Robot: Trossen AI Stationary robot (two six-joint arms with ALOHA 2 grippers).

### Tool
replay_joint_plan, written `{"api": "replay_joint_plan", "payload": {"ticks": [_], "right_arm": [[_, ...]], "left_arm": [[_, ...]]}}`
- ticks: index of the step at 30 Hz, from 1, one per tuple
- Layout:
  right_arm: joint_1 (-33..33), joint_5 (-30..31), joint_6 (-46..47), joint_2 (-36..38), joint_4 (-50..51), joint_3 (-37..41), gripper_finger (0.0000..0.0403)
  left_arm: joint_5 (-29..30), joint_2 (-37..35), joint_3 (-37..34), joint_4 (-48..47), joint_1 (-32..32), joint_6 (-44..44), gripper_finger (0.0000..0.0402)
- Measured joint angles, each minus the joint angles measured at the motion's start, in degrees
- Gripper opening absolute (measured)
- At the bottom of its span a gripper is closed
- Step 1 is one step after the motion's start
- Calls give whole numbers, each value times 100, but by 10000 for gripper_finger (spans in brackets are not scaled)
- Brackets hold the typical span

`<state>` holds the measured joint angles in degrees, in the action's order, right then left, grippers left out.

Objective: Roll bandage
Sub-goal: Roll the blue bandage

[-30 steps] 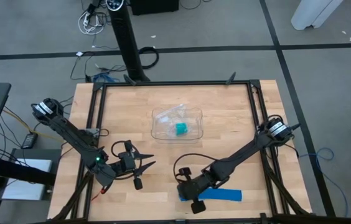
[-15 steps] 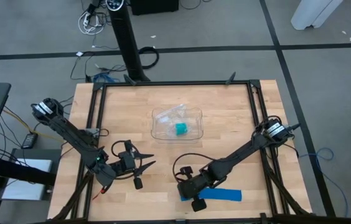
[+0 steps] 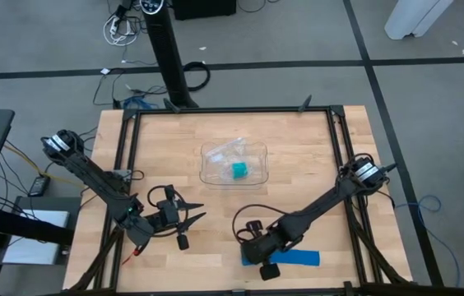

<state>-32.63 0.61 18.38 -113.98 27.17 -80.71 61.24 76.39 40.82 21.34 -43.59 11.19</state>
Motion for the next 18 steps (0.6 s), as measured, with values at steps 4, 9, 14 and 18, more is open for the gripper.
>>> {"api": "replay_joint_plan", "payload": {"ticks": [4,9,14,18], "right_arm": [[-81,-114,198,5,316,-4,21],[-238,-351,489,-38,691,21,21],[-349,-501,818,-44,1250,22,21],[-375,-436,1133,184,1883,24,21]], "left_arm": [[-1,1,0,2,-2,1,121],[1,1,0,0,-2,1,121],[0,1,0,0,-2,2,121],[-1,1,0,11,-2,3,121]]}}
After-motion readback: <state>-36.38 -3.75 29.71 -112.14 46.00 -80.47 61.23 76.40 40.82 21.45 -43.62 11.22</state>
